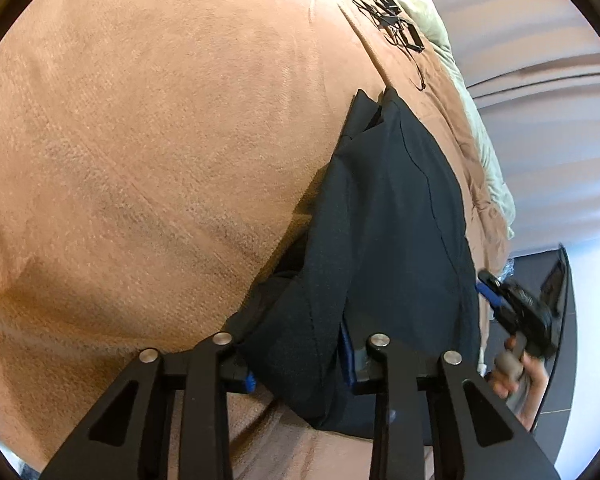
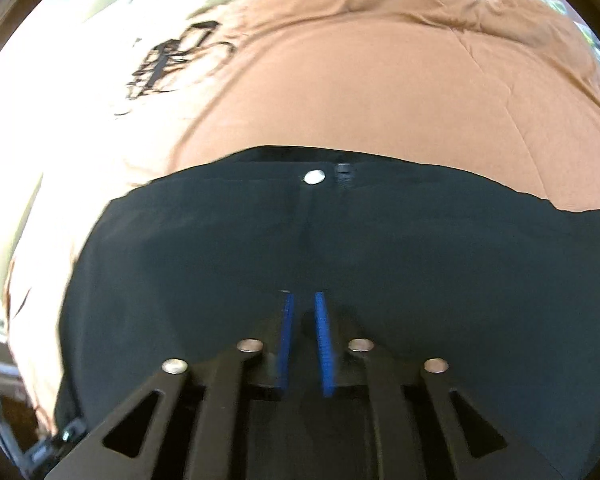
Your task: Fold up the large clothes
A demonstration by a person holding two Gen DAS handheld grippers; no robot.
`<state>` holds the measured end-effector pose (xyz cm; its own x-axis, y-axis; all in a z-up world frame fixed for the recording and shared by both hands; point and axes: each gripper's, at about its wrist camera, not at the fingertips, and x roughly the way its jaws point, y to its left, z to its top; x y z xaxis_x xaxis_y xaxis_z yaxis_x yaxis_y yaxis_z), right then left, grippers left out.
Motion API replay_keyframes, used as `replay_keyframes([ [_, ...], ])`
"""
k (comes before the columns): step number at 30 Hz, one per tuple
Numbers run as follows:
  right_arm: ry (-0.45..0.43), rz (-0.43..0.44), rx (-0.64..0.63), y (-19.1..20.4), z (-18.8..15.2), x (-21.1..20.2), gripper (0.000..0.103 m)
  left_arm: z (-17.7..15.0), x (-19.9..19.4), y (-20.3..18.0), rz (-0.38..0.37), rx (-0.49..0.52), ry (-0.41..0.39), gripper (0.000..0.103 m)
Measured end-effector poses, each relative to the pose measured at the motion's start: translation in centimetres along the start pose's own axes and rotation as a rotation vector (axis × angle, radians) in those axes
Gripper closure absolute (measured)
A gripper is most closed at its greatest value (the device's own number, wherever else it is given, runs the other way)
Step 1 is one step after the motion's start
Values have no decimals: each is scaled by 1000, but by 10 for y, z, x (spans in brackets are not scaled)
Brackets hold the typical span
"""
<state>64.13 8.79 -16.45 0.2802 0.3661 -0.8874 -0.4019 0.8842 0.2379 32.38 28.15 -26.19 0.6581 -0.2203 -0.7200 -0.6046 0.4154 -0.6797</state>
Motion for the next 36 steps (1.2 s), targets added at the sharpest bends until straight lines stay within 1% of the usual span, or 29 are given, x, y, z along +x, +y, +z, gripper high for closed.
replay_keyframes([
  [1,-11,-3,-15,3,-7,-9,59,1,-1,-2,-4,1,2,77],
  [3,-16,-5,-42,9,-21,-24,59,2,-3,-6,-8,8,1,80],
  [5,-10,4,-38,9,-35,-37,59,1,-7,-13,-1,39,-5,82],
  [7,-1,11,-26,11,-47,-45,59,1,-13,-19,-9,56,-9,85],
  [11,9,35,-19,9,-84,-68,66,1,-24,-30,-46,73,-20,86],
  [13,14,49,-16,12,-98,-75,74,1,-29,-35,-65,82,-25,87],
  [17,26,70,-10,14,-130,-89,76,1,-35,-42,-93,89,-26,87],
  [20,39,83,5,15,-150,-92,77,1,-38,-47,-113,101,-28,87],
  [22,50,88,11,13,-168,-96,82,2,-39,-51,-121,112,-30,87],
  [24,64,96,18,14,-179,-96,86,2,-38,-51,-125,114,-29,87],
  [30,99,76,49,10,-204,-88,86,6,-37,-52,-130,113,-15,87],
  [33,122,55,47,7,-218,-78,85,6,-37,-58,-144,124,-10,87],
  [36,120,53,58,5,-223,-73,85,4,-40,-68,-172,143,-9,88],
])
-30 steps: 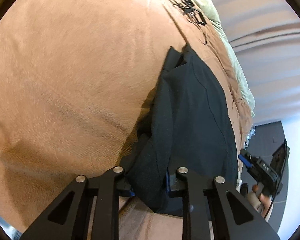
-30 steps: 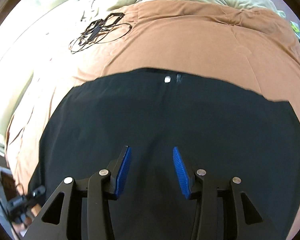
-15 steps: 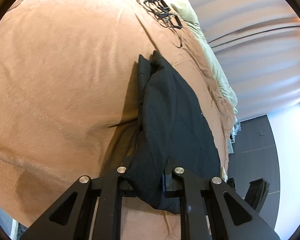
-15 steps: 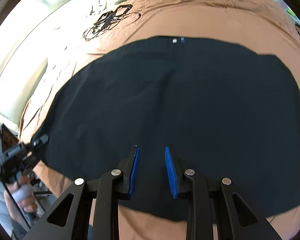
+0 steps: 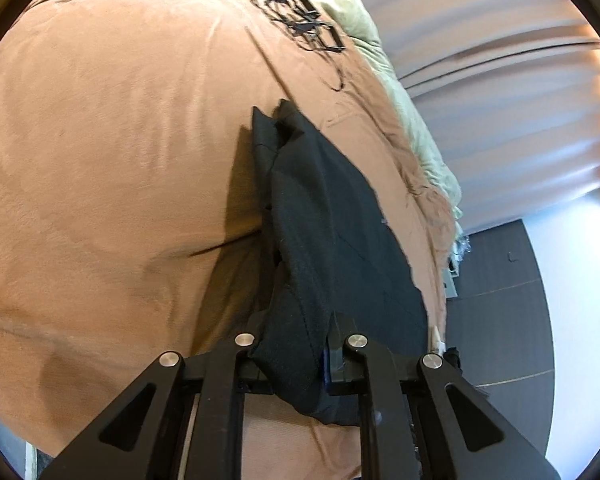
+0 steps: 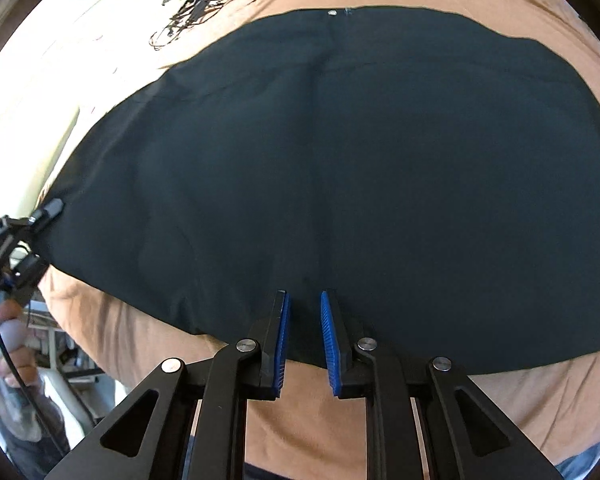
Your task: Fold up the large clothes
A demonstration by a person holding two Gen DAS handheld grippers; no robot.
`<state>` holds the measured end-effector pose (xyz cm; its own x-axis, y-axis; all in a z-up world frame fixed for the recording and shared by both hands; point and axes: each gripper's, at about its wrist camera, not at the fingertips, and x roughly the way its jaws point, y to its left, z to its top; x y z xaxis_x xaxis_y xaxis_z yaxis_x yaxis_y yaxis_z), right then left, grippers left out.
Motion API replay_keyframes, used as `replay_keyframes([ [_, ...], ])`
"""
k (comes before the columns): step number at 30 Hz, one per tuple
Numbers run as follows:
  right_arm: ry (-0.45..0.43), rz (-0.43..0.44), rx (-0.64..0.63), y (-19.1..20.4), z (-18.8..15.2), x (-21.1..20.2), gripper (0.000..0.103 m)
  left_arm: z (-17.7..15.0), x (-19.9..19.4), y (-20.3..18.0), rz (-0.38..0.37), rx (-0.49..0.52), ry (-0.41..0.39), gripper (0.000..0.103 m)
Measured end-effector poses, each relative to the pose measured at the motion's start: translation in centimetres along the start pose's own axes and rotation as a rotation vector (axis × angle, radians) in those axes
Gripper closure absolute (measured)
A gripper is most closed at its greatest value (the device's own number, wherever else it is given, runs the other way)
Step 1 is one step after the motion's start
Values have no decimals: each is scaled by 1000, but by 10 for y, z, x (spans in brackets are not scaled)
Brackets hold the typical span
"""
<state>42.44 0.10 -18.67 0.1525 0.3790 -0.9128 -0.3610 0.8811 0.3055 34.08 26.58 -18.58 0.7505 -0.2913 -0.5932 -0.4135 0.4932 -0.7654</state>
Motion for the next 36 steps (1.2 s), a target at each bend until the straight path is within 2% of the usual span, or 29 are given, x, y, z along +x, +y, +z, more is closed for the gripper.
replay_keyframes([
  [7,-22,3,12,-6,-10,13,82,-2,-7,-49,-88,90,6,89],
  [13,-48,26,28,-17,-23,2,82,-7,-8,-101,-151,183,36,90],
  [23,-63,162,120,-56,-36,3,83,-30,15,-193,-206,366,106,90],
  [31,-66,243,157,-79,-39,5,84,-63,43,-252,-234,492,192,90],
  [36,-88,313,185,-93,-44,-4,84,-81,67,-281,-247,533,249,90],
])
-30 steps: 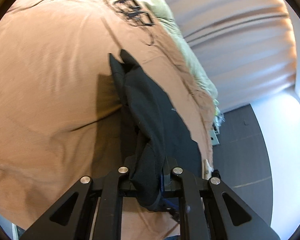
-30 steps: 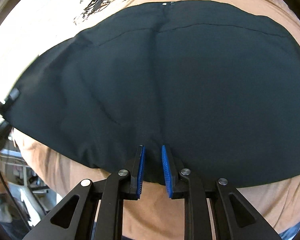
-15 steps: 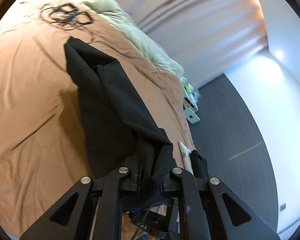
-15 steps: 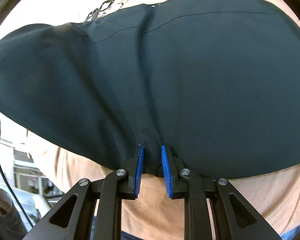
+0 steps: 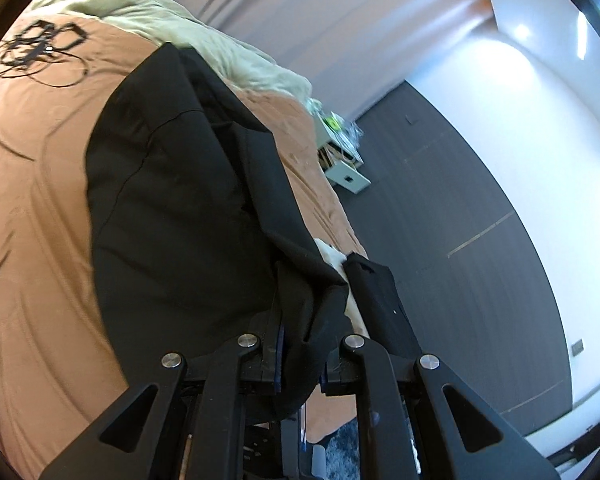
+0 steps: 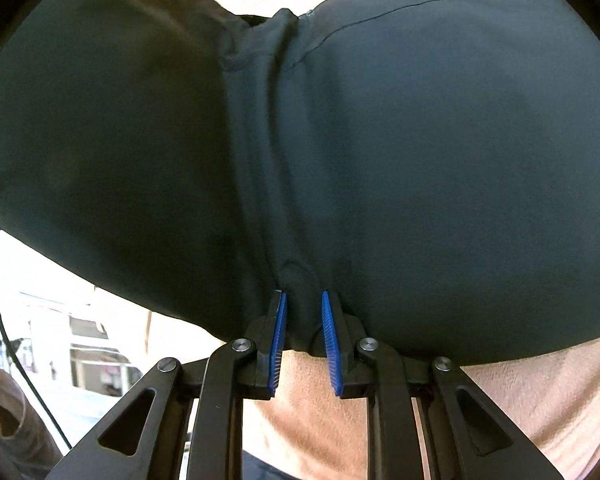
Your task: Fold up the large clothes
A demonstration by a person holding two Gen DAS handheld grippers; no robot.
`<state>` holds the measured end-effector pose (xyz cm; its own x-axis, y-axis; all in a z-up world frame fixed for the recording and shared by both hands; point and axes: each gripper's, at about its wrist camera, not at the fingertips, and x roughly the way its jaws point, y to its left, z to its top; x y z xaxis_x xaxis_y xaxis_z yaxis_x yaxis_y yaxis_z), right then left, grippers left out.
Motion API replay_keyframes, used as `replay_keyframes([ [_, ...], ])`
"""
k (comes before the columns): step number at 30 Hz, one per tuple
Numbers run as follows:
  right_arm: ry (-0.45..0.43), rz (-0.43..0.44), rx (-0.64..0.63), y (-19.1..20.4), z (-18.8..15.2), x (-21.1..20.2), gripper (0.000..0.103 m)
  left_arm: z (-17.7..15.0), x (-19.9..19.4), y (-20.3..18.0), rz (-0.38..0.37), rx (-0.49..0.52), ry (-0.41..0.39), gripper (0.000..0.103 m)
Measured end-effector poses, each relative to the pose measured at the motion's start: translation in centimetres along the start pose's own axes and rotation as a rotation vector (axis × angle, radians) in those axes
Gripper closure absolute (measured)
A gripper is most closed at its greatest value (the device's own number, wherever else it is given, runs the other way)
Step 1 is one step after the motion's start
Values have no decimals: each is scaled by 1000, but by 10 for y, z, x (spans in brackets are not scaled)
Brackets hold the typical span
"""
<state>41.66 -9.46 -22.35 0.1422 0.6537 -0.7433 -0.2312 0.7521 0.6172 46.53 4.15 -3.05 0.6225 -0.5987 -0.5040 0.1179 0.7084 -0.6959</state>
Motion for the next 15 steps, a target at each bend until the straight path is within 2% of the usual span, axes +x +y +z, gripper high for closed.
replay_keyframes([
  [3,-34,7,6,-10,-5,-23,84,-2,25,-15,1,24,49,90],
  [7,-112,-57,24,-32,-11,-64,84,-7,70,-25,40,51,143,90],
  [12,-209,-99,127,-78,-23,-121,84,-22,117,-33,75,63,242,90],
  [15,-251,-117,182,-100,-31,-145,84,-34,138,-44,99,107,287,89],
])
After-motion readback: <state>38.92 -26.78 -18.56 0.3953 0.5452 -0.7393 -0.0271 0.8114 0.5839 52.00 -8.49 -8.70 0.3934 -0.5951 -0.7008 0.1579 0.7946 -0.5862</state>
